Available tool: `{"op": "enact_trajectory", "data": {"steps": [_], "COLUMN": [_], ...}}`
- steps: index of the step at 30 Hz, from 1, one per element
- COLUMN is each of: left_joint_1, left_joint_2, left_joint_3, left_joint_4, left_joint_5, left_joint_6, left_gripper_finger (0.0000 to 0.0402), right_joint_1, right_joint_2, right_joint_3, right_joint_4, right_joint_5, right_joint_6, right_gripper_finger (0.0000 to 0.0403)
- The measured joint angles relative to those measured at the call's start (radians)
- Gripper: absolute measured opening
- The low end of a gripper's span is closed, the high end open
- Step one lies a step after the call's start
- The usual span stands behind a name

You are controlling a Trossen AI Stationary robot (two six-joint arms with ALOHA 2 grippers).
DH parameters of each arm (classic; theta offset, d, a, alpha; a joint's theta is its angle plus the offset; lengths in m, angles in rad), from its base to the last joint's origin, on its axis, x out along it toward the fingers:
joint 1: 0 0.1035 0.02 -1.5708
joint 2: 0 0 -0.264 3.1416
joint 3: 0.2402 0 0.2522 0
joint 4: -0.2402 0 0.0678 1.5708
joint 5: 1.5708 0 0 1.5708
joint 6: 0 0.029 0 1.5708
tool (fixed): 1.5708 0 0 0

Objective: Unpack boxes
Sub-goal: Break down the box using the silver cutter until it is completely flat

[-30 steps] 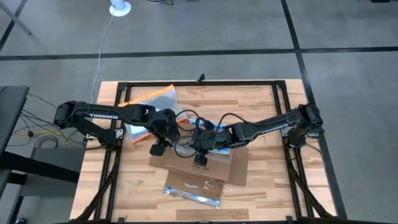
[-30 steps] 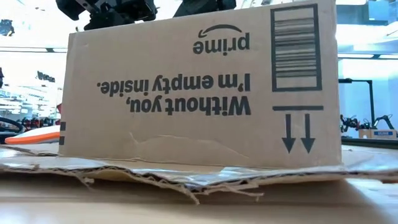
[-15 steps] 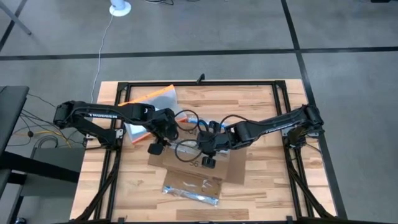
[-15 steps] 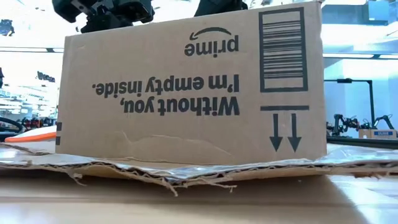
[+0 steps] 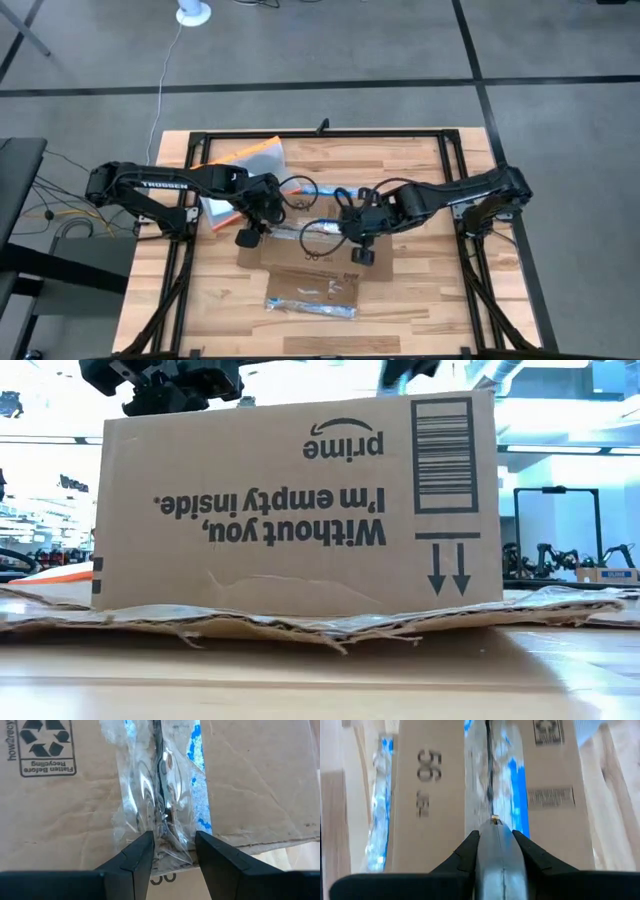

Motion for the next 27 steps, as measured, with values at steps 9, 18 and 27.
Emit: {"op": "enact_trajectory", "data": {"steps": [9, 18, 27], "left_joint_1": [-0.002, -0.014, -0.016], "left_joint_2": [0.0, 0.002, 0.002], "left_joint_3": [0.0, 0.001, -0.004], "left_joint_4": [0.007, 0.02, -0.009], "left_joint_5": [0.0, -0.006, -0.022], "left_joint_6": [-0.014, -0.039, -0.069], "left_gripper_finger": [0.0135, 0.0135, 0.0135], "right_joint_1": [-0.017, -0.035, -0.05], "right_joint_2": [-0.042, -0.054, -0.072], "right_joint_3": [0.002, 0.092, 0.256], "right_joint_4": [-0.133, -0.252, -0.211], "right_joint_5": [-0.033, -0.057, -0.049], "right_joint_6": [-0.094, -0.158, -0.125], "right_gripper_finger": [0.0065, 0.0065, 0.0065]}}
